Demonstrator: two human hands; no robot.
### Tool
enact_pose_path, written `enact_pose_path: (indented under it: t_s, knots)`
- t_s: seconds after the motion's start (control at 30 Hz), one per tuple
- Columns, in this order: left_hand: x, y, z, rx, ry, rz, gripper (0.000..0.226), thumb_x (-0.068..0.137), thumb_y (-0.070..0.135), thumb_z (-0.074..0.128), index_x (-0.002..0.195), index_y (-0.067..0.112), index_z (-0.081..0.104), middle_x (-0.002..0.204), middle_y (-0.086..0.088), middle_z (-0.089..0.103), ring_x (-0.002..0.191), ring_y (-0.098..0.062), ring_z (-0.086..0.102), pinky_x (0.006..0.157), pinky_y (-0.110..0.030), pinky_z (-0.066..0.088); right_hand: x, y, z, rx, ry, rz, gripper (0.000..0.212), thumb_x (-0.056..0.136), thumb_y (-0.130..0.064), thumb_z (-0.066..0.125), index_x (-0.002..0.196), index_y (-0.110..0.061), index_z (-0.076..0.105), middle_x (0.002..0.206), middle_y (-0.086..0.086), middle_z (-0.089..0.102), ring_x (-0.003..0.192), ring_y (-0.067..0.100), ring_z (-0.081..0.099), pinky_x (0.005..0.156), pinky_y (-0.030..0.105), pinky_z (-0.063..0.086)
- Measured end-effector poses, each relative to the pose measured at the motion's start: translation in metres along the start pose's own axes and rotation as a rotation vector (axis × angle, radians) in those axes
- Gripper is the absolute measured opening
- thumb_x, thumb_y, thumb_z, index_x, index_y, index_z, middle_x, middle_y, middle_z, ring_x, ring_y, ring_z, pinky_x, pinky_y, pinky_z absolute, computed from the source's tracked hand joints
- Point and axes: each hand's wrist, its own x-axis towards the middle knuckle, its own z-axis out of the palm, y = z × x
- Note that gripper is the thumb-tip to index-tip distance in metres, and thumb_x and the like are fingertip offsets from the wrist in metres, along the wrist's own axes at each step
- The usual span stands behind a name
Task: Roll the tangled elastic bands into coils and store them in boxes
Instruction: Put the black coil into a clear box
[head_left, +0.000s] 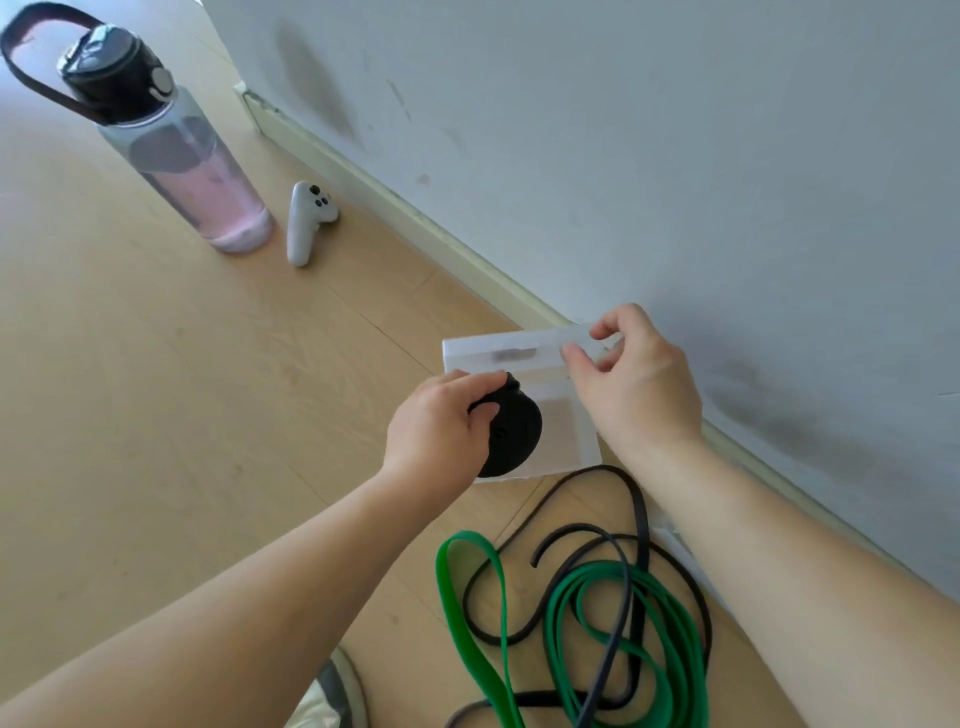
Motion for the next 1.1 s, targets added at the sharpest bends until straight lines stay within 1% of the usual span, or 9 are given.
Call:
enact_pose_path:
  t_s: [0.07, 0.13, 0.23, 0.33, 0.43, 0.53, 0.7, 0.97, 1.1]
  knots:
    - [0.001, 0.002, 0.003, 0.046, -0.003, 0.147, 0.037, 0.096, 0.010, 0.063, 0.122, 0.035, 0.073, 0.113, 0.012, 0.072, 0.105, -0.019, 0.061, 0.084, -0.036, 0.053, -0.009, 0.005, 0.010, 0.107, -0.110, -0.035, 0.043, 0.100, -0.033, 0.061, 0.141, -0.031, 0.048, 0.127, -0.004, 0.066, 0.117, 0.018, 0.063, 0.085, 0.029, 0.053]
    - [0.005, -0.001, 0.008, 0.074, -0.031, 0.236, 0.037, 0.094, 0.007, 0.063, 0.120, 0.032, 0.074, 0.109, 0.009, 0.073, 0.100, -0.021, 0.062, 0.082, -0.039, 0.054, -0.015, 0.012, 0.019, 0.114, -0.228, -0.122, 0.067, 0.101, -0.025, 0.059, 0.159, -0.039, 0.027, 0.161, -0.007, 0.040, 0.149, 0.012, 0.036, 0.117, 0.034, 0.038]
    - [0.012, -0.003, 0.015, 0.086, -0.123, 0.228, 0.038, 0.097, 0.007, 0.059, 0.125, 0.030, 0.072, 0.114, 0.008, 0.073, 0.104, -0.022, 0.060, 0.087, -0.042, 0.053, -0.019, 0.019, 0.019, 0.053, -0.394, -0.151, 0.092, 0.099, -0.017, 0.058, 0.158, -0.053, -0.002, 0.172, -0.015, 0.009, 0.158, 0.008, 0.013, 0.121, 0.034, 0.028]
    - [0.021, -0.002, 0.022, 0.131, -0.223, 0.198, 0.038, 0.099, 0.011, 0.055, 0.129, 0.032, 0.067, 0.123, 0.008, 0.070, 0.116, -0.021, 0.055, 0.093, -0.040, 0.051, -0.025, 0.029, 0.019, 0.001, -0.295, -0.223, 0.087, 0.095, -0.018, 0.063, 0.155, -0.051, 0.010, 0.165, -0.012, 0.027, 0.149, 0.016, 0.036, 0.109, 0.039, 0.046]
    - [0.024, -0.001, 0.027, 0.217, -0.255, 0.215, 0.037, 0.102, 0.013, 0.054, 0.132, 0.030, 0.064, 0.125, 0.002, 0.066, 0.119, -0.023, 0.052, 0.095, -0.042, 0.049, -0.029, 0.031, 0.020, -0.005, -0.097, -0.244, 0.050, 0.094, -0.022, 0.068, 0.135, -0.028, 0.039, 0.128, -0.004, 0.054, 0.107, 0.021, 0.061, 0.078, 0.041, 0.057]
    - [0.020, -0.004, 0.030, 0.277, -0.244, 0.256, 0.036, 0.103, 0.015, 0.052, 0.135, 0.028, 0.062, 0.126, -0.003, 0.059, 0.119, -0.026, 0.050, 0.094, -0.042, 0.050, -0.027, 0.031, 0.026, -0.022, -0.231, -0.142, 0.031, 0.099, -0.029, 0.061, 0.129, -0.025, 0.055, 0.120, -0.008, 0.056, 0.103, 0.017, 0.060, 0.079, 0.034, 0.052]
    - [0.016, -0.010, 0.031, 0.305, -0.235, 0.290, 0.034, 0.102, 0.018, 0.056, 0.132, 0.032, 0.064, 0.129, -0.004, 0.041, 0.115, -0.027, 0.042, 0.089, -0.041, 0.051, -0.033, 0.033, 0.041, 0.180, -0.453, 0.144, 0.038, 0.102, -0.031, 0.057, 0.140, -0.031, 0.055, 0.125, -0.010, 0.063, 0.107, 0.017, 0.063, 0.085, 0.031, 0.050]
    - [0.001, -0.028, 0.039, 0.256, -0.112, 0.442, 0.032, 0.095, 0.009, 0.063, 0.119, 0.027, 0.074, 0.101, -0.001, 0.061, 0.092, -0.030, 0.055, 0.073, -0.044, 0.054, -0.043, 0.036, 0.065, 0.294, -0.451, 0.319, 0.015, 0.102, -0.030, 0.057, 0.111, -0.036, 0.048, 0.089, -0.002, 0.073, 0.078, 0.023, 0.069, 0.066, 0.034, 0.054]
    - [-0.007, -0.028, 0.037, 0.345, 0.003, 0.470, 0.029, 0.094, 0.024, 0.049, 0.108, 0.031, 0.073, 0.093, 0.012, 0.069, 0.096, -0.024, 0.059, 0.098, -0.035, 0.040, -0.053, 0.038, 0.072, 0.260, -0.361, 0.278, 0.014, 0.100, -0.032, 0.059, 0.103, -0.039, 0.047, 0.084, -0.008, 0.071, 0.077, 0.021, 0.069, 0.068, 0.041, 0.058]
